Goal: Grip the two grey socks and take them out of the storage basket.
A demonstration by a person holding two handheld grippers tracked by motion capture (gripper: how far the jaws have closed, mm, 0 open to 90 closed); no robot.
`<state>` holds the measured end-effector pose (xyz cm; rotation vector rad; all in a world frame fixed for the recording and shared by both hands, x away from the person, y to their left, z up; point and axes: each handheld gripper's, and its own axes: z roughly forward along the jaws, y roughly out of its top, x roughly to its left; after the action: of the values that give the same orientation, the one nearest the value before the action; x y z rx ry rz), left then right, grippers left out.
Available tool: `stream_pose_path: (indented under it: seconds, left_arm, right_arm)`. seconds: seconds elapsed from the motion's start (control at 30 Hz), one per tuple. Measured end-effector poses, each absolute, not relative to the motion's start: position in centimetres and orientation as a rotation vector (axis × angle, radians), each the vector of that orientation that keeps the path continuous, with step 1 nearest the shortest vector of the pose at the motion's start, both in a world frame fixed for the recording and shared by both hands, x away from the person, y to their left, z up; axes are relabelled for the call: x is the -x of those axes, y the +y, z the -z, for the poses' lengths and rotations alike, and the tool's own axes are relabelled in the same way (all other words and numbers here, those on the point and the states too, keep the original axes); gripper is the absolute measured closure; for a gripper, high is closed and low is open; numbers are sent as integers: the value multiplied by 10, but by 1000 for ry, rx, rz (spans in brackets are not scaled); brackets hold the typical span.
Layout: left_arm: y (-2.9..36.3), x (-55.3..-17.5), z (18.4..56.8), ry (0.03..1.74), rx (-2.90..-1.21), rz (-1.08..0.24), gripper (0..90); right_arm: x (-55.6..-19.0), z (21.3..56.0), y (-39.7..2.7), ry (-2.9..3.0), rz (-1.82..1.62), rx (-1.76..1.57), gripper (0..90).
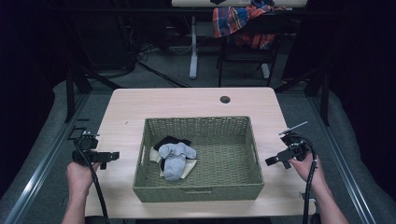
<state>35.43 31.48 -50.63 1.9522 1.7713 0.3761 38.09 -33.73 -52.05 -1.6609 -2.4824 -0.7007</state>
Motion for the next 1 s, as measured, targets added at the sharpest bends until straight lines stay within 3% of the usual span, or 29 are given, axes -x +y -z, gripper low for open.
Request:
stream_pose_path:
  seconds: [0.57,1.0]
  left_arm:
    - [321,-356,489,1780,-1909,-366,0]
    - [296,-351,451,1664,-1902,-422,0]
  right_arm:
    - [-382,521,-336,-2471,702,1672,41]
    - [-382,520,-337,-2505,651,1620,40]
